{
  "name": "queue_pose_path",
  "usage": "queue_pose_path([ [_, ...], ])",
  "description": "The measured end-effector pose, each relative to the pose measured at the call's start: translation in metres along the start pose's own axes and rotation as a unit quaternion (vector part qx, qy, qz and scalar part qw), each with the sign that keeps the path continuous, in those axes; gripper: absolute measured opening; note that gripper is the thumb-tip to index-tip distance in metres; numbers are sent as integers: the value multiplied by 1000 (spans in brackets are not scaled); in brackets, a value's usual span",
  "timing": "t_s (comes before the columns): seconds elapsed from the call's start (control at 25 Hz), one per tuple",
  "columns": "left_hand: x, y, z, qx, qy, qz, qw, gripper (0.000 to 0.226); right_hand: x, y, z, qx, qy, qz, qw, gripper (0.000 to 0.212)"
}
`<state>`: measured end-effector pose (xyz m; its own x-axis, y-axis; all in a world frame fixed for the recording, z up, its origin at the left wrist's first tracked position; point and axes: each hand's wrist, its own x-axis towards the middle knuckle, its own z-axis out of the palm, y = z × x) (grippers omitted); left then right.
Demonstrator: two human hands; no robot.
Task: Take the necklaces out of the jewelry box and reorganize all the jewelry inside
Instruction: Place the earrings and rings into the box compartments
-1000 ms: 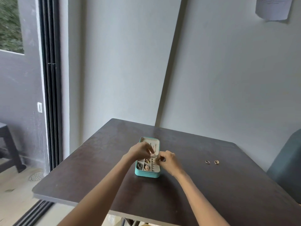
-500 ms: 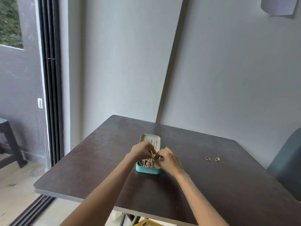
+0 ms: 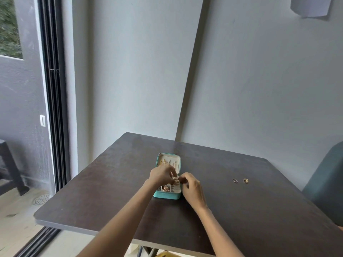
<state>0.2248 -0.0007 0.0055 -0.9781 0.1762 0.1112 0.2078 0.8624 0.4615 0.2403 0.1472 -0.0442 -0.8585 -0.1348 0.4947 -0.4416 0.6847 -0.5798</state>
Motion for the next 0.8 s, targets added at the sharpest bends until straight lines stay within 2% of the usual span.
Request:
queue_pose_path([
  [0.32, -3, 0, 1, -8, 4, -9, 1000, 23, 1, 1, 2, -33, -6, 1, 999, 31],
  [0.6, -2, -4, -2, -32, -7, -24, 999, 24, 1, 2, 1, -14, 0, 23, 1000, 35],
  [0.8, -1, 1, 1, -4, 0, -24, 1000, 27, 2, 3, 0, -4, -6, 27, 1000, 35],
])
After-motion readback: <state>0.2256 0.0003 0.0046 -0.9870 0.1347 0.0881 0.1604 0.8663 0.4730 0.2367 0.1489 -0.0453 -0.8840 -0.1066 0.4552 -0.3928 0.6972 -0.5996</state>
